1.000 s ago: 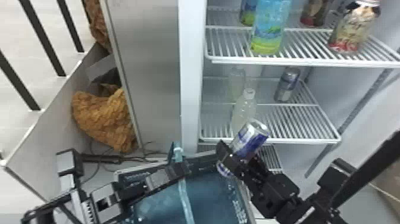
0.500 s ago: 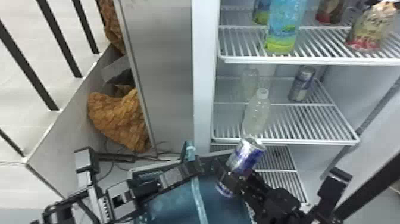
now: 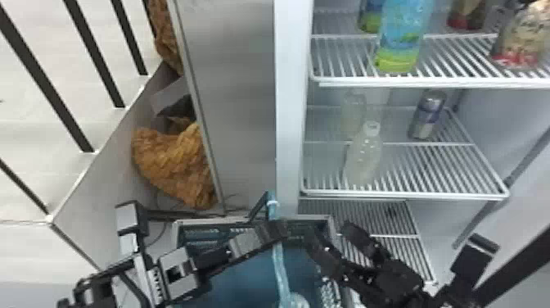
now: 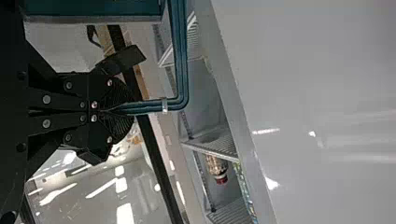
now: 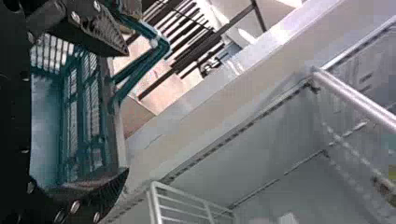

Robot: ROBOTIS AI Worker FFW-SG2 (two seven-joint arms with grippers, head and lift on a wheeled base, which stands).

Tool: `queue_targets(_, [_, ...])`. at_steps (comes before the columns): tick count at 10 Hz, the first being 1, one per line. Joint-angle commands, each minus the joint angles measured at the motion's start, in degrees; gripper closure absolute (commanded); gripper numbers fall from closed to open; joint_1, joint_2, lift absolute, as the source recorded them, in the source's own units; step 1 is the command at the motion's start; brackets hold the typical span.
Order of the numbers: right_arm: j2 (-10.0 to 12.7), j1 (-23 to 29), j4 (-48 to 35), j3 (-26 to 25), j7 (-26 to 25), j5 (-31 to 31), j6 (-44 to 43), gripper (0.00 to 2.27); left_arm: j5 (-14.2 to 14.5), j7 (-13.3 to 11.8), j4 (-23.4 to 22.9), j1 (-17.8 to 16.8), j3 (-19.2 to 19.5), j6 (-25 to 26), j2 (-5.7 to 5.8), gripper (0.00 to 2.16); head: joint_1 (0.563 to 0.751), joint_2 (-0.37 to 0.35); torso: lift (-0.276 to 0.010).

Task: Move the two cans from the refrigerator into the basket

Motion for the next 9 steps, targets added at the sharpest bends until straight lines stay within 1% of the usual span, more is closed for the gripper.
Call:
queue_targets(1, [0.8,0.1,0.4,-2.1,0.0,0.5,-4.5,0.10,0.0,0.0,0.0,0.1,0.0,0.0,0.00,1.21,0.695,0.018,-0.219])
queue_targets(3, [2.6,1.1,-0.5,-7.1,-0.1,2.1,-8.3,0.10,0.0,0.0,0.0,0.0,0.1,0.0,0.00,1.21,0.695,-0.028,-0.219])
queue_targets(6, [4.6,3.5,-2.4,-14.1,-0.6,5.1,-10.1,0.10,0.0,0.0,0.0,0.1,0.1,0.0,0.00,1.21,0.695,-0.143,-0.219])
queue_targets(7, [5.1,3.5,-2.6,-16.1,-1.0,6.0,-11.4,0.10,0.0,0.0,0.0,0.1,0.1,0.0,0.00,1.21,0.695,-0.177,-0.219])
queue_targets(8, [5.3,3.4,-2.6,-17.7,-1.4,6.8,-12.1,0.10,0.0,0.0,0.0,0.0,0.1,0.0,0.00,1.21,0.695,-0.194,-0.219])
queue_targets(9, [5.3,2.9,-2.3,-19.2,-1.8,7.7,-12.7,0.10,0.0,0.0,0.0,0.0,0.1,0.0,0.00,1.21,0.695,-0.226,-0.219])
